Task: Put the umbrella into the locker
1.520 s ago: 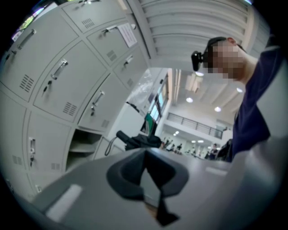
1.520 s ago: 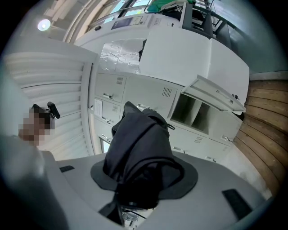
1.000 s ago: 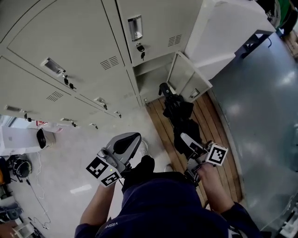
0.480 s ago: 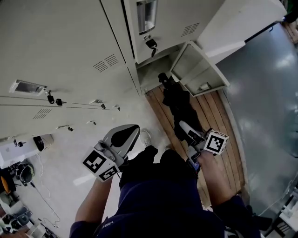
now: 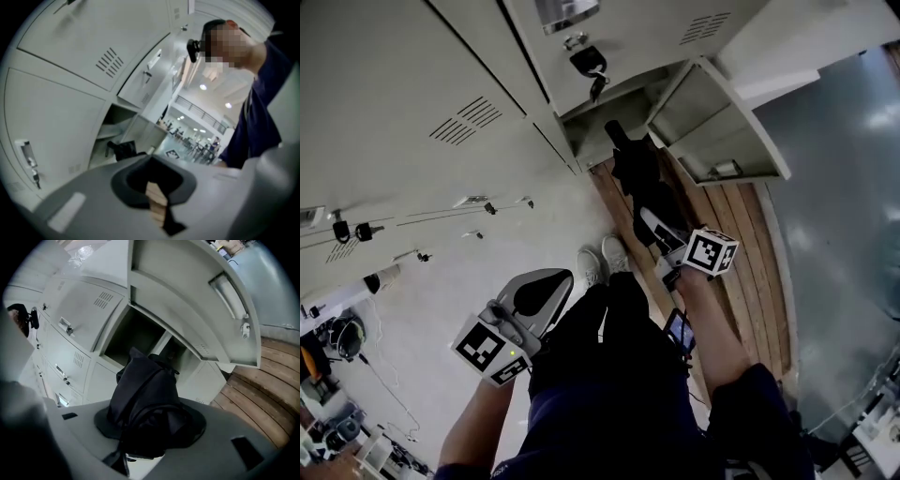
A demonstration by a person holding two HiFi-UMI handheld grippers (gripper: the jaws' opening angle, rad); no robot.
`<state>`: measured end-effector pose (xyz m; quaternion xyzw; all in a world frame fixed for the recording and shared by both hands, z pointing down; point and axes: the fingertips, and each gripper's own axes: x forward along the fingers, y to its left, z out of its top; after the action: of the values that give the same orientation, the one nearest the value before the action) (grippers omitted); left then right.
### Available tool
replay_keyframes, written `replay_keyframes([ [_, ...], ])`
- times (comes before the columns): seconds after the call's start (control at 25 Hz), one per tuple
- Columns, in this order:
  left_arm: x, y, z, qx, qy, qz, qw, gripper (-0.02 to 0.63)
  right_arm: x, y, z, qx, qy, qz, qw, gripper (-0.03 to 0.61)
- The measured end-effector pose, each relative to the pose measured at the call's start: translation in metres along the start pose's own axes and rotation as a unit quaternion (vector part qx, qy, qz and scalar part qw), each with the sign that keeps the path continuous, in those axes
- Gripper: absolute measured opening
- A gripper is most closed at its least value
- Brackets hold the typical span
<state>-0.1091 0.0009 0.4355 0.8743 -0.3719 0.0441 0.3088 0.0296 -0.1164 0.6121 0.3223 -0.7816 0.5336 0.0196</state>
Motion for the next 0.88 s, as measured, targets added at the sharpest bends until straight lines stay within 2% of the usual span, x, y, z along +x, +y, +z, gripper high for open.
replay_keyframes([
  [0.24,0.007,0.007,-0.030,-0.014,0.035,0.023,0.9990,0.002,0.062,-0.050,0.003,-0.024,0.016,-0.004,1.000,0.183],
  [0.44,0.007,0.024,-0.053,-0.029,0.043,0.039,0.9979,0.002,0.113,-0.077,0.006,-0.058,0.027,-0.011,0.998,0.183],
  [0.56,0.009,0.023,-0.054,-0.036,0.045,0.050,0.9971,0.002,0.129,-0.082,0.021,-0.092,0.025,-0.020,0.995,0.183],
  [0.76,0.015,0.027,-0.059,-0.043,0.043,0.063,0.9961,0.002,0.163,-0.092,0.041,-0.166,0.012,-0.066,0.984,0.183],
  [0.88,0.018,0.032,-0.065,-0.045,0.044,0.068,0.9957,0.002,0.187,-0.098,0.047,-0.221,0.004,-0.099,0.970,0.183],
])
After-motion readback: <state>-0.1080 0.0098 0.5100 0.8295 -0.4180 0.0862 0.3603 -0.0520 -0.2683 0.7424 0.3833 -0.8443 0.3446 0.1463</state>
